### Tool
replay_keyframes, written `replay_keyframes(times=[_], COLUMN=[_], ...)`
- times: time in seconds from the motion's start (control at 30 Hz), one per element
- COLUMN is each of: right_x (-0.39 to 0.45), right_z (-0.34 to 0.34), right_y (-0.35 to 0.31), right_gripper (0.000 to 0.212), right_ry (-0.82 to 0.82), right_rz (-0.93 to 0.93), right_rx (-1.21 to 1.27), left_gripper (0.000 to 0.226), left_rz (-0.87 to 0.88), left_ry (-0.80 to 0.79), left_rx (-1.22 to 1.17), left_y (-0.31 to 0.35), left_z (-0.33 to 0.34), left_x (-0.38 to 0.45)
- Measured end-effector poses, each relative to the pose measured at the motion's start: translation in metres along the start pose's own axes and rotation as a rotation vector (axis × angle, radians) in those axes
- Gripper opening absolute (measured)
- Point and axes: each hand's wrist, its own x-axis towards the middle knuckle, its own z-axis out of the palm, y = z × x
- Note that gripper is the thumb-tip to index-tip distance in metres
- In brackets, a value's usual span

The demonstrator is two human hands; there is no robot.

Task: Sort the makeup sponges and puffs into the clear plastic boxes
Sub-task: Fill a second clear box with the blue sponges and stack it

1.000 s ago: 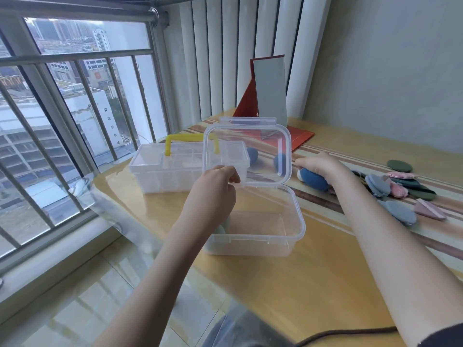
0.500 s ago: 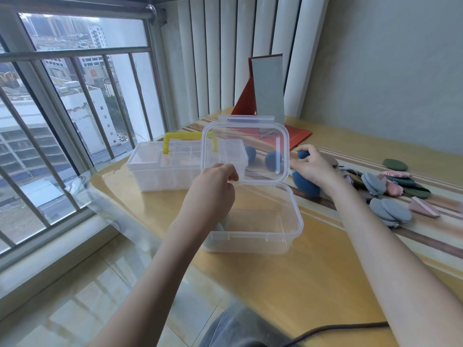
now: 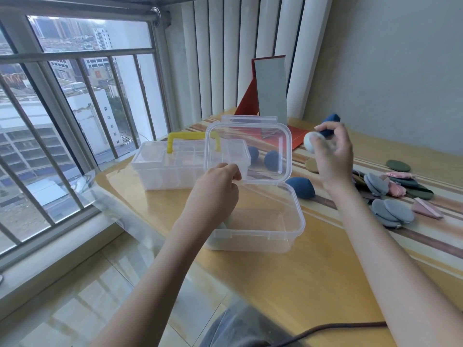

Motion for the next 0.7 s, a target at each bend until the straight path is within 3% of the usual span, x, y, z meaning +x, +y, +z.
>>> replay_keyframes(times=[0.1,0.23,0.3,0.43,0.6,0.7], right_x=[0.002,-0.012,-0.022,-0.036,-0.042,-0.046], right_z=[-0.001,0.007,0.017,0.035,0.042,0.047], right_y=[-0.042,-0.076,-0.078,-0.070,-0.060,-0.055], right_gripper=[0.010,0.017,0.017,0.017,0.009,0.009], right_ry=[-0.093,-0.773,-0.939,-1.019,-0.978,-0.957], right_rz=[-0.051,0.066,0.085,0.163,0.226,0.236], right_rx=[0.219,0.417,0.351,0.319,0.372,0.346], left_gripper=[0.033,0.033,0.044,0.058,0.052,0.064], left_rz=[0.008,0.100,0.126,0.186,0.218,0.222], left_ry=[0.006,0.130,0.162,0.085,0.089,0.011], left_rx=[-0.014,-0.137,-0.267,-0.422,-0.500,-0.489], left_y=[0.000,0.000,0.001,0.004,0.000,0.000], left_z=[0.000,-0.002,-0.005,-0.010,-0.011,-0.010], left_x=[-0.001,-0.006,-0.009,-0.014,-0.013,-0.012])
